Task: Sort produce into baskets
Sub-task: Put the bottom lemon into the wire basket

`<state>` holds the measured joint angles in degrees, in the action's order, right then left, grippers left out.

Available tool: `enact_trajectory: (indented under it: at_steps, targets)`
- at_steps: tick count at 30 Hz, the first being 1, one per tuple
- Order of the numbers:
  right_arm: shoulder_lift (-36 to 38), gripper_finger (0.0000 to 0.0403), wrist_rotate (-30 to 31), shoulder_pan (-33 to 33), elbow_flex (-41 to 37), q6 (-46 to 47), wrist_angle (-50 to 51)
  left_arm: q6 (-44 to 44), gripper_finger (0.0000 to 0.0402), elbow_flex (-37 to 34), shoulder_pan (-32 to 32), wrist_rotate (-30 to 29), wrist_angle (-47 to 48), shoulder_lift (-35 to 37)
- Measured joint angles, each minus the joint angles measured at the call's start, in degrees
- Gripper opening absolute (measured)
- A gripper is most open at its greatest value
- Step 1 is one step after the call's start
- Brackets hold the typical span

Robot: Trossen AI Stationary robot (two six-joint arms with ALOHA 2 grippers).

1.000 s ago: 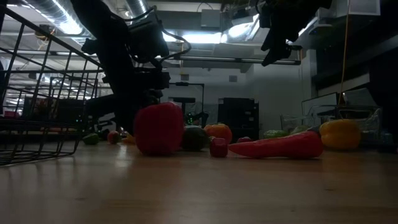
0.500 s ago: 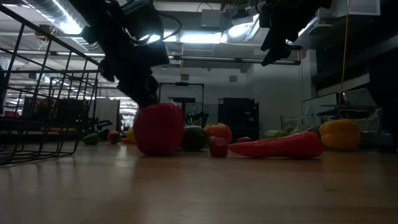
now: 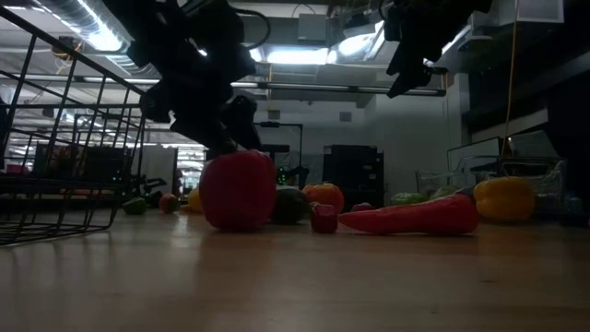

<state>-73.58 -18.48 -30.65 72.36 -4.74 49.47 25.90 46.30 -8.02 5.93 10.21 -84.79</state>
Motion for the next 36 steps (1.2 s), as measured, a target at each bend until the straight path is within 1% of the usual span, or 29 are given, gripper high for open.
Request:
enact_trajectory:
  at_steps: [9,24,29,36]
  targets:
    - [0.0,0.0372,0.0,0.0,0.0,0.0,0.0,9.7,0.0359,0.0,-1.0,-0.2,1.3,0.0]
    - [0.0,0.0372,0.0,0.0,0.0,0.0,0.0,10.8,0.0359,0.0,-1.2,-0.2,0.8,-0.1]
    - [0.0,0.0372,0.0,0.0,0.0,0.0,0.0,11.9,0.0359,0.0,-1.1,0.4,0.7,-2.4]
    - [0.0,0.0372,0.0,0.0,0.0,0.0,0.0,15.8,0.0359,0.0,-1.1,0.6,-0.4,-5.6]
